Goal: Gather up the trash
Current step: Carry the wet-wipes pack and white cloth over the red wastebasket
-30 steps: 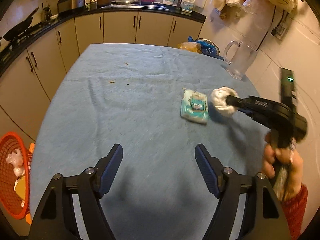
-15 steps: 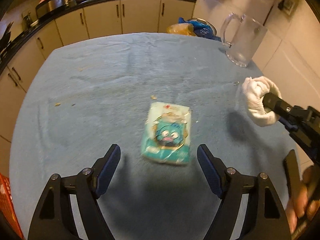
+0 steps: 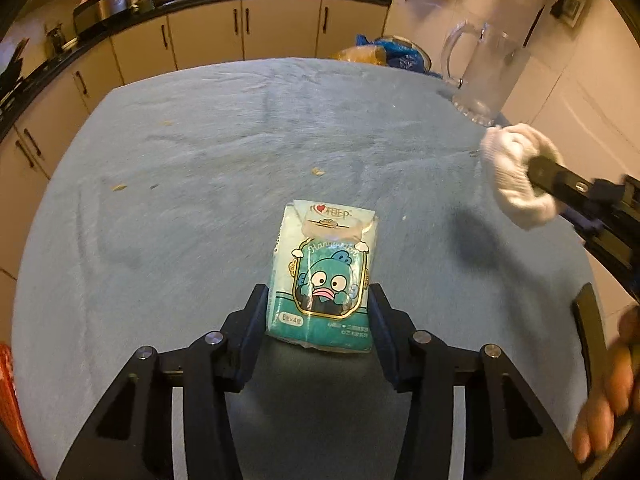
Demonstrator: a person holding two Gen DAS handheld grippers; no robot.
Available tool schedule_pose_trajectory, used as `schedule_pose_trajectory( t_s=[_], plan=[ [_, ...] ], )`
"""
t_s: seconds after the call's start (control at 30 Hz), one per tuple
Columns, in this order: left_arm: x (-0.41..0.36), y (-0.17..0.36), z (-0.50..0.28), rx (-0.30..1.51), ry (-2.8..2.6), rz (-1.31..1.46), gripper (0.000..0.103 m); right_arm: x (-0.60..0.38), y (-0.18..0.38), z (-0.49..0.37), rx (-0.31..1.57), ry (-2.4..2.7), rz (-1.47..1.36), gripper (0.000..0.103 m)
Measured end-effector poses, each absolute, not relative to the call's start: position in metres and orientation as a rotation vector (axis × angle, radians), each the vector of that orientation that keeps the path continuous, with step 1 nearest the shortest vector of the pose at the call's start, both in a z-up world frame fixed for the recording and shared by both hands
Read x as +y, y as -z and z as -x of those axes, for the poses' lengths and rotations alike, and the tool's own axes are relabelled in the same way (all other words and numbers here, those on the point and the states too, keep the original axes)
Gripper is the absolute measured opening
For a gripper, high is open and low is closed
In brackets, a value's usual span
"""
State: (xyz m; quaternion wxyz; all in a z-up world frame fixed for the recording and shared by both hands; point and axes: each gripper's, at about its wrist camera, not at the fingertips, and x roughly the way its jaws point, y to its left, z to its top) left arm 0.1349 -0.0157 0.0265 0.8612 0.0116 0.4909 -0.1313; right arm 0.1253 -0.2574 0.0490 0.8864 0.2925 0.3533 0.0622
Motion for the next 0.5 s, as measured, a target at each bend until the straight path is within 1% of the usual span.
schedule_pose_trajectory(
  t_s=[0.3, 0.5],
  plan=[
    [0.043, -0.049, -0.072, 0.961, 0.266, 0.021, 0.048, -0.223, -0.059, -0.122, 0.749, -0.195, -0.560, 0.019],
    [0.073, -0.065, -0.042, 0.902, 0.249, 0.053, 0.048, -0.191, -0.067, -0.098, 0.743, -0.258, -0.531, 0.019]
  ],
)
